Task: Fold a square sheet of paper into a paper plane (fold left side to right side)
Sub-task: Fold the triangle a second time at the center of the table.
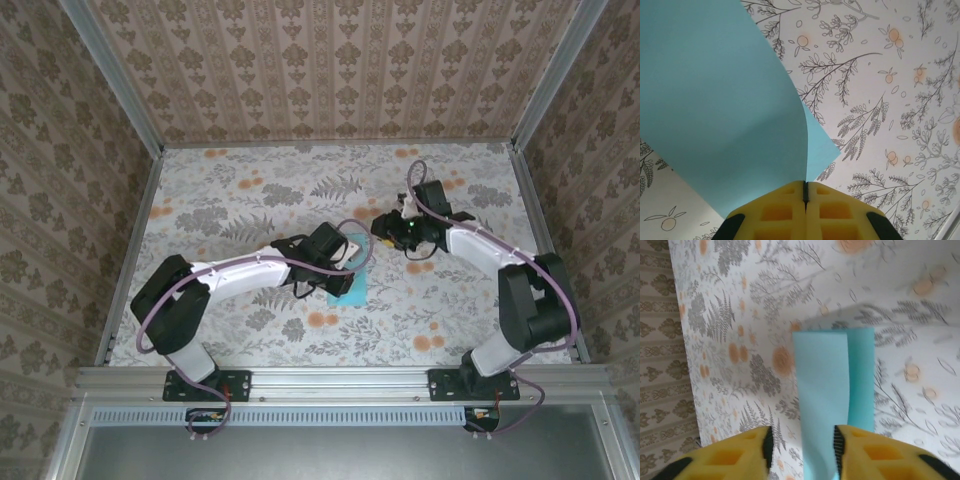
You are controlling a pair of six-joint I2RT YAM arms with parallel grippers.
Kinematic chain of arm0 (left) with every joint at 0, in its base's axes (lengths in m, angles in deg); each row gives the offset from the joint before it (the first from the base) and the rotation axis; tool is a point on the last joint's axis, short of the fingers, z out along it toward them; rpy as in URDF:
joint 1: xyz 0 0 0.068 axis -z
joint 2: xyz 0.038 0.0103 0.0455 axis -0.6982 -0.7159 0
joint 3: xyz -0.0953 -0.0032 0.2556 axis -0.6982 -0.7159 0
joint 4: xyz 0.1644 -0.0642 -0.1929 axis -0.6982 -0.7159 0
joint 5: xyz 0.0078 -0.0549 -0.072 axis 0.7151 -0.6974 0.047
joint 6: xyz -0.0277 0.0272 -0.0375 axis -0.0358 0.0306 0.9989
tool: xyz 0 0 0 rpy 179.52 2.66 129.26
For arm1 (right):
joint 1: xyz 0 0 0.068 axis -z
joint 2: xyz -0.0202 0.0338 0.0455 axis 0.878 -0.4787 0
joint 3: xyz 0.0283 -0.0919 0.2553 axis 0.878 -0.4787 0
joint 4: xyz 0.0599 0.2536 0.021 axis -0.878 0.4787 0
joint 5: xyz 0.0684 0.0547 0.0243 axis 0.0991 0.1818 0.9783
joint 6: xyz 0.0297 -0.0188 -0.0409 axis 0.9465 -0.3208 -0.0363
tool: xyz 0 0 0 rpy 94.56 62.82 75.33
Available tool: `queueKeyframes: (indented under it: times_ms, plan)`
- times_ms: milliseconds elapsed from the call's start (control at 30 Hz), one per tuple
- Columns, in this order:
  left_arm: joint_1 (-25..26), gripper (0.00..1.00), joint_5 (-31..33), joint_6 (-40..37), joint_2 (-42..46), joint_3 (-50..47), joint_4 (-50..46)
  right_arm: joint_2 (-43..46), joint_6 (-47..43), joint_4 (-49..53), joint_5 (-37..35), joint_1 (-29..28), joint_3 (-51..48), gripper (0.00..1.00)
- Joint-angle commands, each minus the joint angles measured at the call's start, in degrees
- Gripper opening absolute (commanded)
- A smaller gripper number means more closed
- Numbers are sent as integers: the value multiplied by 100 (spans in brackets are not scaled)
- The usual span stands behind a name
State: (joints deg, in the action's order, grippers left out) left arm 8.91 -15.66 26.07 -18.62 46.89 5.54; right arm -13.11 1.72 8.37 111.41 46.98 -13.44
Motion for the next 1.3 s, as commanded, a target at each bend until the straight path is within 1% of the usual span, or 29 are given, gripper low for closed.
queueKeyframes:
  times_ms: [0,100,167,267,400,533,667,867,1267]
  plan:
    - [-154,0,-527,271,301,-201,361,430,61,-97,-118,-42,-634,31]
    - [-295,0,-679,319,370,-328,479,753,170,-229,-119,-221,-1126,20]
    - [-352,0,-759,316,371,-352,479,830,264,-338,-142,-459,-1387,13]
    - [-415,0,-818,308,353,-349,469,831,420,-516,-247,-913,-1616,6]
    - [-462,0,-800,282,345,-362,437,682,624,-718,-465,-1391,-1731,2]
    - [-469,0,-754,254,324,-363,370,360,708,-874,-519,-1631,-1667,0]
    - [-477,1,-690,236,301,-361,322,28,669,-720,-616,-1764,-1497,0]
    - [-486,2,-649,210,283,-357,286,-293,460,-281,-759,-1832,-1279,0]
    - [-577,3,-611,63,43,-286,199,-532,294,375,-944,-1837,-1245,0]
